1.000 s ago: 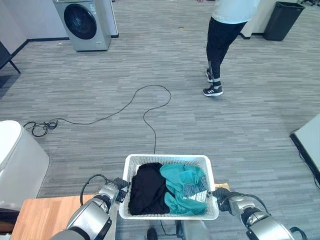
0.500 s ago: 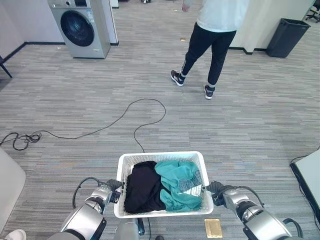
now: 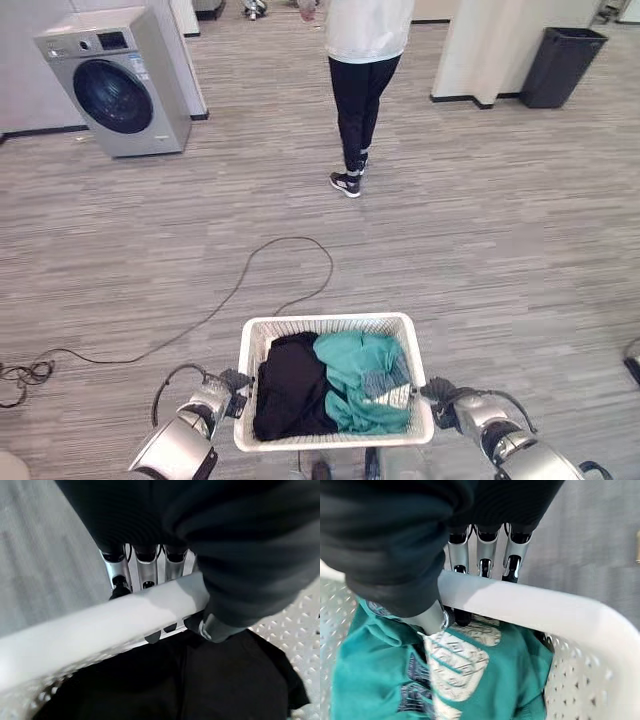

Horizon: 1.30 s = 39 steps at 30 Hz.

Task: Grab the laundry basket,head to the washer,open it,put in the laundry and shut it.

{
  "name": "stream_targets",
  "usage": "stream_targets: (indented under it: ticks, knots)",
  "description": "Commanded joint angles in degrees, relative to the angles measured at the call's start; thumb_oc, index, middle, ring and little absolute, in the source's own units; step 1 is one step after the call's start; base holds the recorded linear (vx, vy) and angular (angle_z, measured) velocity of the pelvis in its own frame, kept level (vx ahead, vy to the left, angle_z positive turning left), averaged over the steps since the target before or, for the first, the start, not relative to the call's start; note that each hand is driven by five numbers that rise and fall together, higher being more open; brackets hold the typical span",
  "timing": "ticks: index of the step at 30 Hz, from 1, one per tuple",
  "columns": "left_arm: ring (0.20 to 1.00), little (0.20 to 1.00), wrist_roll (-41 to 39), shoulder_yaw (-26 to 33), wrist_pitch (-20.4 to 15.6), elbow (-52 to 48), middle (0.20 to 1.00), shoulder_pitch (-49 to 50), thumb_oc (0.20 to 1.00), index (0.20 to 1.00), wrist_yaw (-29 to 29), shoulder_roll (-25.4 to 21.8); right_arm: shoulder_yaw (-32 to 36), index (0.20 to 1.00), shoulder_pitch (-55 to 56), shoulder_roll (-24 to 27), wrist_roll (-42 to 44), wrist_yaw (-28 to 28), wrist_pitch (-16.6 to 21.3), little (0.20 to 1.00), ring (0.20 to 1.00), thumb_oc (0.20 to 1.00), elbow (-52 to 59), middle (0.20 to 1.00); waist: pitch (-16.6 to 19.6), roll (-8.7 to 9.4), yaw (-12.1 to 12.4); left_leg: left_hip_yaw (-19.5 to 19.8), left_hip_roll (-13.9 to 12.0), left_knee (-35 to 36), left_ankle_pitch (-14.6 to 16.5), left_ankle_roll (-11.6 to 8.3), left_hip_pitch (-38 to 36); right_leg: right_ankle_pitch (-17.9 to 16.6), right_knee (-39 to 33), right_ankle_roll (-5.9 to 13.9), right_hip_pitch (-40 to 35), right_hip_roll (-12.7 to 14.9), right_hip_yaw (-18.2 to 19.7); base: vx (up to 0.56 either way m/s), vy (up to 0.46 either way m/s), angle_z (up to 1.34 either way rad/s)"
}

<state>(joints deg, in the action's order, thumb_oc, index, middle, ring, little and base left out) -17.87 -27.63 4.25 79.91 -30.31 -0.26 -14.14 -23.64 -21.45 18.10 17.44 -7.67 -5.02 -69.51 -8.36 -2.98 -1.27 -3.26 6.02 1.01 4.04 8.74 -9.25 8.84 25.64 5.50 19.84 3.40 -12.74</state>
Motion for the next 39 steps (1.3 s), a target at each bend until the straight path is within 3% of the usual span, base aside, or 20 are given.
stream_targets:
  ticks: [1, 2, 3, 7, 9, 10, 12, 14, 15, 18, 20, 21, 22, 27, 28, 31, 33, 35, 37, 39]
  knots:
    - [0.2, 0.2, -0.7, 1.2, -2.6, -2.3, 0.2, -2.5, 0.2, 0.2, -2.6, 2.7, 1.5, 0.2, -3.2, -2.7, 4.5, -1.8, 1.4, 0.2, 0.2, 0.2, -1.8, 0.2, 0.6, 2.45, -1.3, -1.8, -1.6, -4.3, -1.0, -6.91, 5.9, -11.7, -16.3, 1.8, -6.8, -1.4, 4.7, 0.51, -0.035, 1.08]
    - [0.2, 0.2, -1.3, 1.9, -3.0, -2.1, 0.2, -3.1, 0.2, 0.2, -2.5, 2.8, 2.7, 0.2, -3.5, -2.6, 6.3, -1.2, 1.4, 0.2, 0.2, 0.2, -2.3, 0.2, 0.7, 2.61, -2.6, -0.8, -1.5, -4.2, 0.9, -7.72, 3.3, -15.7, -24.9, 2.81, -3.9, 0.2, 4.7, 0.82, -0.084, 1.33]
    - [0.2, 0.2, -4.1, 3.7, -3.1, -2.3, 0.2, -2.5, 0.2, 0.2, -2.1, 3.1, 3.6, 0.2, -3.2, -2.4, 7.1, -1.3, 0.8, 0.2, 0.2, 0.2, -3.2, 0.2, 1.5, 2.81, -3.5, 0.7, -1.5, -4.9, 2.1, -8.48, 0.0, -18.0, -25.6, 3.58, -3.4, 1.3, 4.2, 0.81, -0.084, 1.23]
    - [0.2, 0.2, -5.2, 3.3, -3.0, -2.6, 0.2, -1.9, 0.2, 0.2, -2.5, 4.1, 3.7, 0.2, -2.9, -1.8, 7.7, -1.4, 0.5, 0.2, 0.2, 0.2, -4.3, 0.2, 3.7, 3.22, -4.2, 2.7, -1.9, -9.5, 3.4, -9.69, -2.8, -18.4, -22.6, 1.84, -6.3, -0.5, 6.0, 0.57, -0.113, 0.6]
    - [0.2, 0.2, -6.3, 3.2, -2.9, -2.6, 0.2, -1.5, 0.2, 0.2, -2.3, 4.6, 3.8, 0.2, -2.9, -1.6, 8.4, -1.1, 0.5, 0.2, 0.2, 0.2, -4.4, 0.2, 4.6, 2.72, -4.5, 3.4, -3.5, -16.5, -1.8, -12.71, -1.6, -17.1, -21.8, 0.23, -8.8, -2.0, 5.3, 0.53, -0.148, 0.22]
    - [0.2, 0.2, -6.7, 3.2, -2.9, -2.3, 0.2, -1.3, 0.2, 0.2, -2.3, 4.7, 3.9, 0.2, -2.9, -1.6, 8.9, -1.0, 0.7, 0.2, 0.2, 0.2, -4.4, 0.2, 5.0, 2.42, -4.7, 3.4, -4.8, -22.6, -7.3, -15.37, -0.2, -15.9, -21.3, -0.99, -10.7, -2.9, 4.4, 0.42, -0.163, 0.08]
    - [0.2, 0.2, -7.5, 3.1, -2.6, -2.5, 0.2, -1.6, 0.2, 0.2, -2.1, 4.4, 3.7, 0.2, -2.9, -1.3, 10.0, -0.8, 0.7, 0.2, 0.2, 0.2, -3.7, 0.2, 5.0, 4.28, -4.3, 1.1, -6.8, -34.5, -14.3, -18.3, 5.1, -14.4, -22.4, -2.96, -14.3, -2.4, 3.9, 0.43, -0.23, 0.11]
    - [0.2, 0.2, -8.6, 2.9, -2.4, -2.8, 0.2, -2.9, 0.2, 0.2, -1.4, 3.7, 2.8, 0.2, -4.1, -0.8, 11.2, 0.4, 0.7, 0.2, 0.2, 0.2, -3.4, 0.2, 3.9, 5.66, -3.0, -2.4, -8.4, -42.0, -12.6, -16.11, 11.5, -12.3, -22.9, -4.36, -17.5, -2.7, 4.4, 0.44, -0.251, 0.27]
    - [0.2, 0.2, -9.6, 3.0, -2.1, -2.5, 0.2, -4.5, 0.2, 0.2, -1.2, 3.9, 2.5, 0.2, -5.3, -0.5, 11.8, 1.4, 0.7, 0.2, 0.2, 0.2, -3.3, 0.2, 3.1, 6.11, -2.0, -7.5, -11.0, -37.4, -9.7, -14.06, 16.4, -11.0, -23.8, -4.48, -20.5, -2.7, 3.8, 0.59, -0.197, -0.26]
    - [0.2, 0.2, -8.2, 2.2, -2.1, -2.5, 0.2, -5.2, 0.2, 0.2, -1.4, 3.8, 2.1, 0.2, -5.7, -0.6, 12.1, 0.8, 0.8, 0.2, 0.2, 0.2, -2.5, 0.2, 3.0, 5.94, -0.6, -9.6, -9.4, -26.4, -6.8, -12.06, 21.1, -9.8, -25.1, -3.12, -22.8, -2.9, 3.5, 0.37, -0.015, -0.18]
    - [0.2, 0.2, -7.5, 2.3, -2.3, -2.4, 0.2, -5.1, 0.2, 0.2, -1.3, 3.1, 1.3, 0.2, -5.7, -0.7, 11.8, 0.5, 0.9, 0.2, 0.2, 0.2, -0.4, 0.2, 3.1, 4.87, 0.5, -8.3, -8.4, -13.4, -8.9, -11.29, 22.1, -8.4, -25.2, -2.59, -24.7, -4.1, 5.0, 0.35, 0.078, -0.13]
    - [0.2, 0.2, -7.5, 2.3, -2.3, -2.4, 0.2, -5.1, 0.2, 0.2, -1.3, 3.1, 1.3, 0.2, -5.7, -0.7, 11.8, 0.5, 0.9, 0.2, 0.2, 0.2, -0.3, 0.2, 3.2, 4.91, 0.4, -8.3, -8.3, -13.1, -9.1, -11.29, 22.0, -8.4, -25.2, -2.59, -24.6, -4.0, 5.0, 0.64, 0.159, -0.49]
    - [0.2, 0.2, -8.3, 3.4, -3.0, -2.3, 0.2, -4.7, 0.2, 0.2, -1.1, 2.1, 0.2, 0.2, -5.9, -1.3, 11.0, 0.3, 1.7, 0.2, 0.2, 0.2, 1.2, 0.2, 2.6, 3.12, 2.8, -1.8, -8.3, 2.3, -15.1, -12.36, 23.5, -5.2, -25.1, -2.9, -28.3, -6.3, 8.4, 0.5, 0.124, -0.57]
    - [0.2, 0.2, -8.1, 3.6, -3.0, -1.5, 0.2, -4.3, 0.2, 0.2, -1.3, 1.3, 0.2, 0.2, -6.2, -1.6, 10.7, -0.4, 1.6, 0.2, 0.2, 0.2, 0.2, 0.2, 2.5, 2.8, 3.5, -3.1, -10.1, 2.1, -17.6, -13.27, 23.9, -2.4, -23.6, -2.81, -31.2, -6.0, 10.7, 0.45, 0.154, -0.71]
    - [0.2, 0.2, -7.9, 3.5, -3.2, -2.0, 0.2, -3.2, 0.2, 0.2, -1.3, 0.8, 0.5, 0.2, -5.8, -2.1, 10.3, -0.4, 1.3, 0.2, 0.2, 0.2, 0.3, 0.2, 3.7, 2.99, 4.0, -3.1, -9.9, -2.2, -17.0, -11.59, 24.7, 0.4, -20.3, -2.27, -32.7, -4.9, 12.0, 0.51, 0.276, -0.52]
    - [0.2, 0.2, -7.4, 3.5, -3.2, -2.5, 0.2, -2.2, 0.2, 0.2, -1.5, 0.8, 1.5, 0.2, -4.6, -2.8, 9.3, -1.3, 1.2, 0.2, 0.2, 0.2, 0.3, 0.2, 4.4, 4.16, 4.3, -4.3, -7.8, -7.8, -12.6, -9.12, 24.7, -3.2, -9.1, 0.3, -29.7, -1.6, 12.5, 0.53, 0.313, -0.4]
    - [0.2, 0.2, -6.5, 2.5, -3.0, -3.3, 0.2, -1.5, 0.2, 0.2, -1.5, 1.4, 2.2, 0.2, -3.5, -2.9, 7.8, -2.0, 1.0, 0.2, 0.2, 0.2, -0.1, 0.2, 3.5, 3.69, 3.9, -5.9, -6.1, -8.7, -8.7, -6.58, 20.3, -16.5, 6.7, 3.28, -23.2, 1.8, 11.1, 0.51, 0.361, -0.38]
    - [0.2, 0.2, -5.7, 2.1, -2.9, -3.6, 0.2, -1.9, 0.2, 0.2, -1.5, 1.7, 2.8, 0.2, -3.2, -2.8, 7.4, -2.2, 0.9, 0.2, 0.2, 0.2, -0.6, 0.2, 2.6, 2.2, 3.1, -6.8, -5.8, -8.0, -6.8, -5.37, 16.8, -18.8, 12.7, 2.67, -20.0, 2.9, 8.2, 0.49, 0.402, 0.1]
    - [0.2, 0.2, -5.4, 2.2, -2.9, -3.3, 0.2, -2.7, 0.2, 0.2, -1.9, 1.7, 3.3, 0.2, -3.1, -2.6, 7.8, -2.5, 1.0, 0.2, 0.2, 0.2, -1.4, 0.2, 1.6, 1.37, 1.3, -4.8, -4.6, -6.3, -5.6, -5.11, 12.3, -12.8, 12.4, 1.67, -12.7, 0.6, 7.8, 0.65, 0.376, 0.41]
    - [0.2, 0.2, -5.1, 1.9, -2.6, -3.1, 0.2, -3.1, 0.2, 0.2, -2.3, 1.9, 3.4, 0.2, -3.0, -2.6, 8.2, -2.7, 0.8, 0.2, 0.2, 0.2, -1.7, 0.2, 1.6, 1.06, 0.2, -4.0, -4.0, -6.0, -4.4, -5.54, 10.0, -11.1, 6.9, 1.03, -11.5, 1.2, 5.0, 0.45, 0.156, 0.67]
